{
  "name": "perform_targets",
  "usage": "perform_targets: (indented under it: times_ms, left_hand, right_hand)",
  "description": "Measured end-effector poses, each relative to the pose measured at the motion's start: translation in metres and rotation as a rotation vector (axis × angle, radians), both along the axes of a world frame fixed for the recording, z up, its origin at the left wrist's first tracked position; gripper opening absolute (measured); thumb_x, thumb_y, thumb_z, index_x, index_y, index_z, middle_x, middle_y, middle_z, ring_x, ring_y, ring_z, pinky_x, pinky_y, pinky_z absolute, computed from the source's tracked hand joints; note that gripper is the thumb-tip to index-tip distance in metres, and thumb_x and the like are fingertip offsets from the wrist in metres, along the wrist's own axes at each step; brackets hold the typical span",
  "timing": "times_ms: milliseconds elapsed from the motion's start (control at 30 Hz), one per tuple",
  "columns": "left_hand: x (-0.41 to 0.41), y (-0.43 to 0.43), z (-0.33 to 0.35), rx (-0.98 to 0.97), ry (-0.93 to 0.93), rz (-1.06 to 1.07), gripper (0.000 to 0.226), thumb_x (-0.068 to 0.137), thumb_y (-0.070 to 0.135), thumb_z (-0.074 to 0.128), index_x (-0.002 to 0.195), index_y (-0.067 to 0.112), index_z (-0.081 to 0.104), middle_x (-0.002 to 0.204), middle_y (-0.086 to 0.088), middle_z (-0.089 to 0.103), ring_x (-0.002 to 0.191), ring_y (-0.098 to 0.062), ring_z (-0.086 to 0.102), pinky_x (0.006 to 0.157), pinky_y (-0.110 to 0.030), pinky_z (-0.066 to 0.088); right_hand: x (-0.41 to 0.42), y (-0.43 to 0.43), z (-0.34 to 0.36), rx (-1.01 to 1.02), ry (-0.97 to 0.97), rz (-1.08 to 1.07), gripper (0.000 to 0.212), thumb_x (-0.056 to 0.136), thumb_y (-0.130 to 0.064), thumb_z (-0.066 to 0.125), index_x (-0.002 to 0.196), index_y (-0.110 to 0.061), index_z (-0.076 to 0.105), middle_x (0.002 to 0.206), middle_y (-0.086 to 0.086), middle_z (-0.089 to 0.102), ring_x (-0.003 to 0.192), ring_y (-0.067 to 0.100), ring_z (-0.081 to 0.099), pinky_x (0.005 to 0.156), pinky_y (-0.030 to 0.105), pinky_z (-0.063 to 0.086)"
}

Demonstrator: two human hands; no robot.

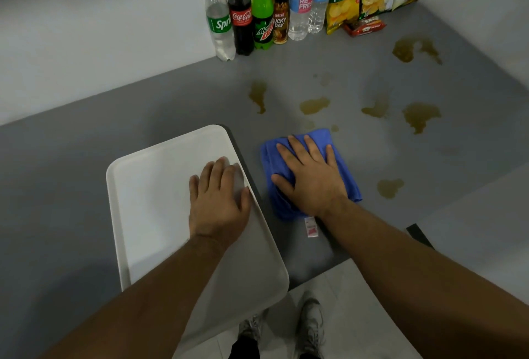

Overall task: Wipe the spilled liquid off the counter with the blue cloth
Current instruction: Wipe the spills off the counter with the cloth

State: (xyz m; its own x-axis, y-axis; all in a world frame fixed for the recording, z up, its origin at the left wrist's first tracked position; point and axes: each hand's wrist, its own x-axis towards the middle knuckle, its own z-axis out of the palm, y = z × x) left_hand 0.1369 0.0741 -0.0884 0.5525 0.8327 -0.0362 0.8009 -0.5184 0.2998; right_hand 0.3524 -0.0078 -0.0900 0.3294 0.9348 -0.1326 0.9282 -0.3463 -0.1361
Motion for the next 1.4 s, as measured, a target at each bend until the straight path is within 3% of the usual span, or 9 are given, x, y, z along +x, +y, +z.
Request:
perform_targets:
  times_ms: [233,367,467,600,900,1133,1400]
  left_hand:
    - [0.009,0.025,0.008,0.042,-0.022,-0.014,0.067,0.092,0.058,0.037,0.148,0.021,0.038,0.158,-0.008,0.039,0.146,-0.033,0.034,0.125,-0.054,0.021]
    - [0.019,0.052,0.005,0.043,-0.026,-0.05,0.076,0.094,0.066,0.029,0.158,0.023,0.023,0.169,-0.007,0.019,0.157,-0.031,0.013,0.128,-0.054,0.008]
    - [0.027,0.062,-0.001,0.02,-0.001,-0.052,0.08,0.095,0.069,0.022,0.161,0.024,0.013,0.172,-0.003,0.007,0.159,-0.025,0.0,0.127,-0.054,0.002]
    - [0.029,0.062,-0.008,0.022,0.013,-0.048,0.077,0.096,0.068,0.014,0.161,0.026,0.014,0.172,0.001,0.01,0.159,-0.021,-0.002,0.127,-0.054,-0.002]
    - [0.028,0.062,-0.006,-0.012,0.0,-0.049,0.072,0.097,0.057,0.002,0.162,0.027,0.015,0.172,0.003,0.006,0.159,-0.02,-0.004,0.128,-0.051,-0.003]
    - [0.028,0.055,-0.001,0.111,-0.064,-0.061,0.06,0.102,0.042,0.035,0.153,0.012,0.043,0.163,-0.011,0.036,0.154,-0.034,0.026,0.123,-0.062,0.022]
    - [0.028,0.055,-0.005,0.117,-0.048,-0.051,0.06,0.103,0.044,0.036,0.154,0.013,0.041,0.163,-0.01,0.035,0.154,-0.034,0.026,0.122,-0.062,0.024]
  right_hand:
    - [-0.01,-0.049,-0.005,-0.002,-0.026,-0.184,0.084,0.092,-0.087,0.01,0.163,-0.044,0.001,0.174,0.0,0.0,0.159,0.035,-0.003,0.12,0.073,0.005]
    - [-0.028,-0.05,-0.01,-0.016,0.006,-0.085,0.079,0.094,-0.083,0.006,0.161,-0.045,-0.011,0.173,0.0,-0.011,0.158,0.034,-0.013,0.122,0.069,-0.005]
    - [-0.03,-0.027,-0.01,-0.011,0.014,0.02,0.076,0.096,-0.079,0.006,0.162,-0.044,-0.005,0.173,-0.002,-0.014,0.157,0.03,-0.018,0.122,0.065,-0.008]
    - [-0.01,0.022,-0.006,0.039,0.025,0.09,0.074,0.098,-0.074,0.016,0.163,-0.04,0.009,0.174,-0.005,0.0,0.159,0.027,-0.008,0.125,0.061,-0.004]
    - [0.02,0.072,-0.005,0.033,0.005,-0.04,0.074,0.1,-0.07,0.013,0.164,-0.033,0.008,0.174,-0.004,0.003,0.16,0.026,-0.004,0.126,0.059,-0.001]
    - [0.014,0.006,-0.013,0.074,0.007,0.002,0.075,0.099,-0.077,0.015,0.164,-0.041,0.006,0.173,-0.012,0.002,0.16,0.019,-0.005,0.127,0.056,0.003]
    - [0.044,0.049,-0.008,0.046,-0.008,-0.16,0.082,0.094,-0.082,0.012,0.164,-0.039,0.005,0.174,-0.004,0.003,0.16,0.028,-0.001,0.125,0.062,0.002]
